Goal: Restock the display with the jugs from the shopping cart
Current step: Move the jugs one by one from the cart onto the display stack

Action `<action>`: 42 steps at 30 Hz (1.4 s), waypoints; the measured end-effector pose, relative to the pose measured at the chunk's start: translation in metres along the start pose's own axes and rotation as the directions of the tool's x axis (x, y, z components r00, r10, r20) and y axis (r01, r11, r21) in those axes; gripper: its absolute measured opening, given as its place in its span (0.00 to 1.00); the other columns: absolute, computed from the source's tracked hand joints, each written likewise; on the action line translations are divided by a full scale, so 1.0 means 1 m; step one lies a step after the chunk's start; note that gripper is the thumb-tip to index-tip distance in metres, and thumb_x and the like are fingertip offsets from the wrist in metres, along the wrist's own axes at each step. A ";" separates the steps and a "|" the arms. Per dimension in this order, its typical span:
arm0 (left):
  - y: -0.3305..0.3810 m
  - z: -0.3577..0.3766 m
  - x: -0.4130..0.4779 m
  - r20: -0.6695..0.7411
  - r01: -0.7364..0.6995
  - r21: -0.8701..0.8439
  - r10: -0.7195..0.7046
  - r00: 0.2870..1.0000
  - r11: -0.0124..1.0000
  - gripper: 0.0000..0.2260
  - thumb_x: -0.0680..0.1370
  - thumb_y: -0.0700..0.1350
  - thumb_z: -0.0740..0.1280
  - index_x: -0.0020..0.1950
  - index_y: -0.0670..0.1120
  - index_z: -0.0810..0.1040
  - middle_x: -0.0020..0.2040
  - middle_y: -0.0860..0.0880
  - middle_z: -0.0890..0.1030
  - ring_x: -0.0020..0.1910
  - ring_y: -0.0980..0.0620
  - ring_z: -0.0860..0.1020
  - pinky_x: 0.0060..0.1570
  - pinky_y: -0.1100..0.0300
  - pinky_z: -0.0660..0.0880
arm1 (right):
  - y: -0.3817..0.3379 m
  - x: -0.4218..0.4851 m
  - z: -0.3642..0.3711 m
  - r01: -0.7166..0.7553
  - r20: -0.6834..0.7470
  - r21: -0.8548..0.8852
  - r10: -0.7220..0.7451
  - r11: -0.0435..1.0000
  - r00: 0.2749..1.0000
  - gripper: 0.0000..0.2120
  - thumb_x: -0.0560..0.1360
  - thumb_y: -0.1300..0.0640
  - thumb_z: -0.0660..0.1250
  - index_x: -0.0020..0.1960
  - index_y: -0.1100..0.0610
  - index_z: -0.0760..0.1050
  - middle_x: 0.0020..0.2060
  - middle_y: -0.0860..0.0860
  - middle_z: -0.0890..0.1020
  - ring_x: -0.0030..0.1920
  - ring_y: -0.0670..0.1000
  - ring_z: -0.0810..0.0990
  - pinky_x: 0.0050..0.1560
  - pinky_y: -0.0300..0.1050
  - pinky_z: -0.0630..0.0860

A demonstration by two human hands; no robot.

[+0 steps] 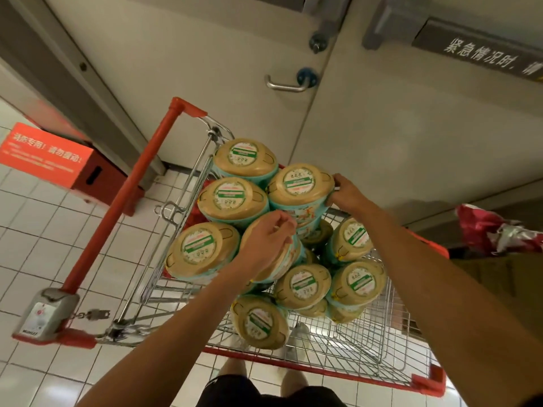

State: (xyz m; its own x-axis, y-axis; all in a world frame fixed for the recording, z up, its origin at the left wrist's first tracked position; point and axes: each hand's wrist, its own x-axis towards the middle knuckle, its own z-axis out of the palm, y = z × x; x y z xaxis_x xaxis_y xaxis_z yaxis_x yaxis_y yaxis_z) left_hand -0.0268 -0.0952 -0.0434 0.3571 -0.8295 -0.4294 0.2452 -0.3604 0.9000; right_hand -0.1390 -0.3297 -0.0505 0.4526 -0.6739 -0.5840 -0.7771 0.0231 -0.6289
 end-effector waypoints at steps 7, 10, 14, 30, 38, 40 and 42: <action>-0.014 0.004 0.012 -0.093 0.055 -0.026 -0.057 0.994 0.998 0.09 0.85 0.46 0.64 0.47 0.48 0.80 0.37 0.54 0.82 0.37 0.55 0.82 0.42 0.59 0.79 | 0.030 -0.039 0.014 0.059 -0.059 0.300 -0.043 0.952 0.997 0.33 0.68 0.76 0.72 0.72 0.61 0.76 0.64 0.59 0.82 0.66 0.60 0.79 0.70 0.63 0.75; -0.014 0.005 0.015 -0.134 0.062 -0.030 -0.066 0.989 0.998 0.09 0.86 0.44 0.62 0.49 0.44 0.78 0.40 0.51 0.83 0.36 0.54 0.83 0.41 0.58 0.80 | 0.030 -0.068 0.009 0.113 -0.143 0.461 -0.052 0.880 0.988 0.39 0.59 0.68 0.71 0.71 0.62 0.76 0.63 0.59 0.83 0.66 0.60 0.80 0.64 0.55 0.78; -0.004 0.008 0.018 -0.190 0.145 -0.254 -0.196 0.962 0.956 0.13 0.87 0.48 0.60 0.59 0.39 0.76 0.48 0.39 0.85 0.41 0.48 0.86 0.42 0.56 0.83 | 0.023 -0.109 -0.003 0.213 -0.245 0.548 -0.088 0.809 0.966 0.39 0.57 0.69 0.70 0.70 0.62 0.76 0.64 0.61 0.83 0.67 0.63 0.80 0.68 0.66 0.76; 0.027 0.050 -0.035 0.298 0.344 -0.601 -0.197 0.934 0.721 0.32 0.82 0.71 0.53 0.73 0.51 0.78 0.69 0.43 0.81 0.64 0.39 0.82 0.55 0.37 0.81 | 0.034 -0.258 0.012 0.375 -0.418 0.528 -0.151 0.762 0.896 0.36 0.64 0.70 0.72 0.71 0.55 0.76 0.63 0.55 0.84 0.67 0.57 0.81 0.67 0.66 0.77; 0.006 0.114 -0.066 0.373 0.453 -0.444 -0.299 0.878 0.773 0.33 0.80 0.73 0.53 0.69 0.53 0.81 0.67 0.45 0.82 0.67 0.40 0.80 0.64 0.37 0.78 | 0.097 -0.313 0.018 0.436 -0.618 0.587 0.029 0.683 0.786 0.29 0.68 0.67 0.67 0.69 0.58 0.78 0.60 0.58 0.85 0.63 0.61 0.82 0.64 0.72 0.77; -0.003 0.139 -0.074 0.423 0.462 -0.392 -0.290 0.858 0.796 0.30 0.80 0.73 0.53 0.63 0.56 0.85 0.65 0.47 0.84 0.63 0.43 0.83 0.56 0.42 0.82 | 0.116 -0.328 0.016 0.469 -0.678 0.585 0.081 0.661 0.731 0.26 0.70 0.67 0.66 0.69 0.61 0.78 0.59 0.58 0.85 0.63 0.61 0.82 0.64 0.72 0.77; -0.009 0.166 -0.084 0.473 0.489 -0.353 -0.299 0.829 0.798 0.30 0.78 0.74 0.54 0.65 0.57 0.84 0.65 0.47 0.84 0.63 0.43 0.83 0.54 0.43 0.83 | 0.138 -0.344 0.014 0.488 -0.736 0.579 0.161 0.653 0.658 0.25 0.72 0.66 0.65 0.69 0.62 0.77 0.60 0.58 0.85 0.64 0.60 0.82 0.65 0.71 0.77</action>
State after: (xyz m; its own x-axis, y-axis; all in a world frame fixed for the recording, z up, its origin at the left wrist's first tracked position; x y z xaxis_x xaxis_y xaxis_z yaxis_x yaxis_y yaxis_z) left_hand -0.2089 -0.0932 -0.0033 -0.2032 -0.7818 -0.5895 0.6884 -0.5422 0.4818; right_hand -0.3956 -0.0843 0.0565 -0.1493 -0.9829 -0.1077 -0.0335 0.1139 -0.9929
